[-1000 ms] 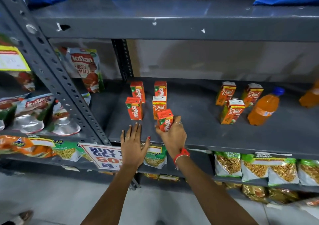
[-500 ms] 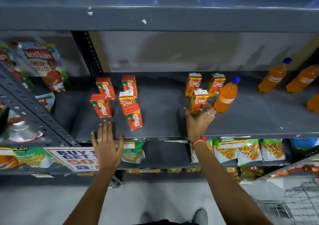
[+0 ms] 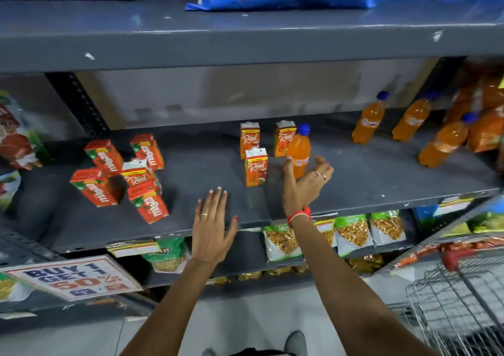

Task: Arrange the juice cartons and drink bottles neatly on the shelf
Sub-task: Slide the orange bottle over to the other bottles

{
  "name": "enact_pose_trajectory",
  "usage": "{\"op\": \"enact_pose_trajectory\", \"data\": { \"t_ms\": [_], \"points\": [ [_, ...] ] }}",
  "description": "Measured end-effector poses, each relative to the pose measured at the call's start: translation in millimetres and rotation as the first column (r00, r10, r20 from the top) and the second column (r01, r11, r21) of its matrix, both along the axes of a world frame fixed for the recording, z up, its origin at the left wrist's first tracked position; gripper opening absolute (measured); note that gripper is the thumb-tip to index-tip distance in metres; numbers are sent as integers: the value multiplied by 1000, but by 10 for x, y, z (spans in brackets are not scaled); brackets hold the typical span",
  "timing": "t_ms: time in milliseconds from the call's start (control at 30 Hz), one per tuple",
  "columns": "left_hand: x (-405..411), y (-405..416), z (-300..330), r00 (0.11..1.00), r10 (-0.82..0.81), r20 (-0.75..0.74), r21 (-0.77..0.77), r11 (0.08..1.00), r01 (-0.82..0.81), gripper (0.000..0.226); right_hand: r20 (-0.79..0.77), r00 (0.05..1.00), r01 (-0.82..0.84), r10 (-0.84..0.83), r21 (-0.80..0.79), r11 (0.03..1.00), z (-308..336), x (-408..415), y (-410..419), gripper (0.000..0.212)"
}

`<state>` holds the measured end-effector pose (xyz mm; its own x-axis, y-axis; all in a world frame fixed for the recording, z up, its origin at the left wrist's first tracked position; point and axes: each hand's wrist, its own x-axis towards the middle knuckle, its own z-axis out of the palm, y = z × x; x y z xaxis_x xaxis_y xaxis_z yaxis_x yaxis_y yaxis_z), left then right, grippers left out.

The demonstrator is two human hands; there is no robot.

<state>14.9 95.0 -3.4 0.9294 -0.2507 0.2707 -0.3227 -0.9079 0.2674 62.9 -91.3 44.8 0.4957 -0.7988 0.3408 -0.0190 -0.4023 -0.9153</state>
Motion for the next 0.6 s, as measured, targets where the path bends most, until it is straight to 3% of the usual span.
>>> {"op": "enact_pose_trajectory", "data": {
  "t_ms": [67, 133, 267, 400, 600],
  "points": [
    [47, -93, -60, 998, 41, -42, 89, 995, -37, 70, -130, 990, -54, 52, -15, 998, -6, 84, -144, 65],
    [73, -181, -107, 995, 88, -56, 138, 987, -80, 68, -224, 952, -207, 209, 31, 978, -46, 161, -277, 75],
    [83, -219, -127, 990, 127, -60, 128, 985, -118, 61, -241, 875, -402, 420, 123, 907, -94, 198, -364, 58],
    [75, -241, -128, 989, 135, -60, 110, 986, -128, 61, -233, 868, -417, 439, 138, 898, -112, 181, -414, 51],
    [56, -311, -133, 982, 172, -76, 114, 980, -163, 62, -253, 907, -313, 335, 125, 941, -162, 54, -689, 57]
  ]
}}
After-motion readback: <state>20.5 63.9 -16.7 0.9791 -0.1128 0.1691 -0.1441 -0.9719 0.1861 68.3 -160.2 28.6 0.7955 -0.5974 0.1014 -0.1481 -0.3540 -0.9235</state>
